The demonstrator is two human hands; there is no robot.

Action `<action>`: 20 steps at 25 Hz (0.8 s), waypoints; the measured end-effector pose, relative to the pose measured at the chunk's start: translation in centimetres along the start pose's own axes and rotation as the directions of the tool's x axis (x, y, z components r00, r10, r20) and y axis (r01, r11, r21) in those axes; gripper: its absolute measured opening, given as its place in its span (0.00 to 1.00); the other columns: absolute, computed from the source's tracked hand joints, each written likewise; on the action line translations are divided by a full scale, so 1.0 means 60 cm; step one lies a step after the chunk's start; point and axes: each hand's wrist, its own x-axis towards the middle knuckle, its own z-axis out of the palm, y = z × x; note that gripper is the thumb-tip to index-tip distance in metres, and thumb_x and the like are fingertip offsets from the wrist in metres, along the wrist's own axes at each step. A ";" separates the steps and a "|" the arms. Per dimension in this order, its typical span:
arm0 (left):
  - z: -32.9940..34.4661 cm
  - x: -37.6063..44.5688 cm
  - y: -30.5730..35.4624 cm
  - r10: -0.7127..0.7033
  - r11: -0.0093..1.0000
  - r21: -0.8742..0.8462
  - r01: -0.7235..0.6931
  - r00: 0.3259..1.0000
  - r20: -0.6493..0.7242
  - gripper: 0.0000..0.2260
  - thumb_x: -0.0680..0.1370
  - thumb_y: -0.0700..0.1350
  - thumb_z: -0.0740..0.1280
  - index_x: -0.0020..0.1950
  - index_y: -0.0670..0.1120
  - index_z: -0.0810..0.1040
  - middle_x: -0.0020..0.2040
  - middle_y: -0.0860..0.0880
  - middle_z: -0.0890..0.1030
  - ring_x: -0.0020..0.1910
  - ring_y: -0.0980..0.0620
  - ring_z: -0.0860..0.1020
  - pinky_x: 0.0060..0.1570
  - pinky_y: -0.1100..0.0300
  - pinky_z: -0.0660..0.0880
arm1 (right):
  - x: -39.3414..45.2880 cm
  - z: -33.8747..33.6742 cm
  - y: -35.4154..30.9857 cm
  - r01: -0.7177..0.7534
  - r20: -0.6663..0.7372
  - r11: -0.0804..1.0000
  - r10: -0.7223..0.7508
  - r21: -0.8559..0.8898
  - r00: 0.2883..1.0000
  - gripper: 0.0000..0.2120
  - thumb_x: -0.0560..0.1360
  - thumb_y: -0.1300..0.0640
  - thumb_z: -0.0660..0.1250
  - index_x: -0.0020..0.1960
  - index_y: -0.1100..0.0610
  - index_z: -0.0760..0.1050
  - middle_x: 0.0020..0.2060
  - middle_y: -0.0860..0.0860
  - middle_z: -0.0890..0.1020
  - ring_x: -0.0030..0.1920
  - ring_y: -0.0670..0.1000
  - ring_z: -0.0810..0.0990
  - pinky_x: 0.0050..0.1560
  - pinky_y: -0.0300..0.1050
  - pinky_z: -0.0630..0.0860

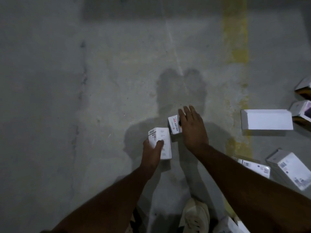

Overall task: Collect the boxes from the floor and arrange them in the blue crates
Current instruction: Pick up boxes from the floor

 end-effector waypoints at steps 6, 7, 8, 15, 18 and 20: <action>-0.007 -0.003 0.015 -0.057 0.993 -0.100 0.063 0.996 0.062 0.17 0.82 0.48 0.64 0.69 0.45 0.67 0.61 0.44 0.79 0.54 0.47 0.82 0.41 0.59 0.80 | -0.012 0.032 0.010 -0.120 0.054 0.993 0.121 -0.015 0.991 0.42 0.68 0.44 0.72 0.76 0.59 0.62 0.65 0.60 0.73 0.69 0.62 0.68 0.68 0.62 0.67; -0.010 -0.016 0.025 -0.056 0.989 -0.137 0.063 0.997 0.049 0.18 0.81 0.49 0.64 0.69 0.44 0.70 0.60 0.43 0.81 0.54 0.45 0.83 0.41 0.58 0.80 | -0.026 0.019 0.003 -0.231 -0.005 0.953 0.236 0.198 0.972 0.41 0.66 0.41 0.71 0.73 0.59 0.66 0.60 0.59 0.77 0.64 0.62 0.74 0.62 0.60 0.73; -0.017 -0.035 0.042 -0.064 0.984 -0.166 0.070 0.997 0.042 0.18 0.80 0.50 0.64 0.68 0.44 0.73 0.59 0.43 0.82 0.54 0.44 0.83 0.43 0.56 0.81 | -0.043 -0.004 -0.004 -0.336 0.038 0.825 0.359 0.455 0.933 0.40 0.64 0.40 0.72 0.71 0.58 0.68 0.59 0.57 0.78 0.61 0.60 0.76 0.59 0.58 0.76; -0.033 -0.306 0.248 -0.013 0.965 -0.259 0.040 0.994 0.107 0.12 0.83 0.52 0.59 0.61 0.51 0.78 0.55 0.45 0.84 0.51 0.46 0.82 0.39 0.57 0.79 | -0.190 -0.285 -0.055 -0.428 0.422 -0.062 0.338 0.902 0.841 0.25 0.78 0.44 0.66 0.72 0.50 0.67 0.64 0.50 0.78 0.57 0.51 0.81 0.60 0.53 0.78; -0.034 -0.415 0.320 0.028 0.975 -0.220 -0.005 0.994 0.102 0.12 0.83 0.53 0.60 0.62 0.51 0.77 0.54 0.47 0.83 0.51 0.48 0.82 0.41 0.57 0.78 | -0.250 -0.409 -0.062 -0.355 0.361 -0.083 0.343 0.931 0.867 0.23 0.79 0.43 0.63 0.72 0.49 0.68 0.63 0.49 0.78 0.58 0.49 0.80 0.61 0.54 0.78; -0.049 -0.523 0.388 0.046 0.984 -0.178 -0.021 0.990 0.136 0.13 0.83 0.55 0.60 0.63 0.53 0.76 0.55 0.47 0.83 0.52 0.48 0.82 0.42 0.57 0.78 | -0.302 -0.530 -0.062 -0.322 0.341 -0.113 0.366 0.940 0.866 0.21 0.80 0.43 0.62 0.70 0.48 0.69 0.63 0.49 0.78 0.58 0.49 0.80 0.61 0.55 0.77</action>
